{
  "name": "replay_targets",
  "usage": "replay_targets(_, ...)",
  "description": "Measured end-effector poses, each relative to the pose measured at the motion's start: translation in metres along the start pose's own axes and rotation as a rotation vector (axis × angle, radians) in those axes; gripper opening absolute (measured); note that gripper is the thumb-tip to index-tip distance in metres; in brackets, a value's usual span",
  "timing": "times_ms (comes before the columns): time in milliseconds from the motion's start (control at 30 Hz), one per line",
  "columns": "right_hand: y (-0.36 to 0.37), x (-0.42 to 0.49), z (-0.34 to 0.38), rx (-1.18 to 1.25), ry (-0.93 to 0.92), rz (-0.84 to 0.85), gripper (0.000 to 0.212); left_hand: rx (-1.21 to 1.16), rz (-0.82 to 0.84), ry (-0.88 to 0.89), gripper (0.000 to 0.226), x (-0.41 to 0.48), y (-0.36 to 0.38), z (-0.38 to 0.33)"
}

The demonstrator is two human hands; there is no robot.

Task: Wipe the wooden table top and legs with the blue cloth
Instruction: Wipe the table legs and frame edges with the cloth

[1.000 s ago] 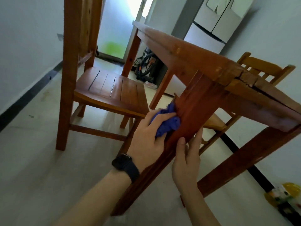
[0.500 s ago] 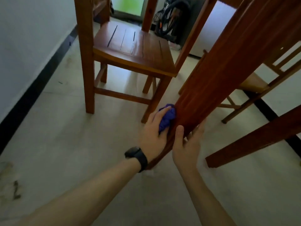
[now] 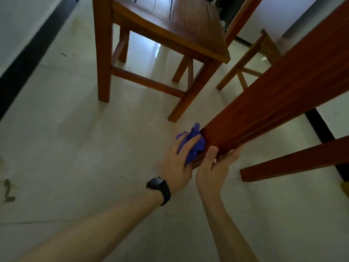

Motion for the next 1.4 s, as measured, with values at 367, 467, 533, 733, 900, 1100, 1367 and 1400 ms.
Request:
replay_targets(367, 0.012, -0.004, -0.003, 0.023, -0.033, -0.042, 0.089, -0.114, -0.249, -0.277, 0.048, -0.007, -0.030, 0.093)
replay_targets(467, 0.013, -0.004, -0.007, -0.003, -0.012, -0.072, 0.091, -0.053, -0.058, -0.198, 0.059, -0.027, 0.016, 0.065)
replay_targets(533, 0.012, -0.003, -0.009, -0.009, -0.005, -0.071, 0.091, 0.072, 0.134, -0.395, 0.059, -0.053, 0.036, 0.105)
replay_targets(733, 0.012, -0.003, -0.010, -0.047, -0.022, -0.087, 0.093, 0.078, 0.034, -0.815, 0.036, -0.065, -0.010, 0.172)
replay_targets(900, 0.012, -0.003, -0.011, -0.028, -0.028, -0.093, 0.087, 0.068, 0.057, -0.581, 0.048, -0.039, 0.026, 0.132)
replay_targets(1100, 0.009, -0.002, -0.009, -0.010, -0.029, -0.055, 0.082, 0.095, 0.512, -0.955, 0.017, -0.083, 0.026, 0.162)
replay_targets(1367, 0.006, -0.002, -0.018, -0.043, 0.049, -0.020, 0.081, -0.009, 0.096, -0.808, 0.029, -0.037, 0.016, 0.140)
replay_targets(1400, 0.006, -0.002, -0.017, -0.055, 0.062, -0.012, 0.083, -0.030, 0.198, -0.842, 0.028, -0.038, 0.027, 0.138)
Point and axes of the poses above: each hand's wrist, its own x-axis towards the middle knuckle, its own y-axis out of the palm, z = x × y, the point moved 8 cm from there along x, towards the middle knuckle, and after that the axes turned 7 degrees about y, right-handed, at the moved point
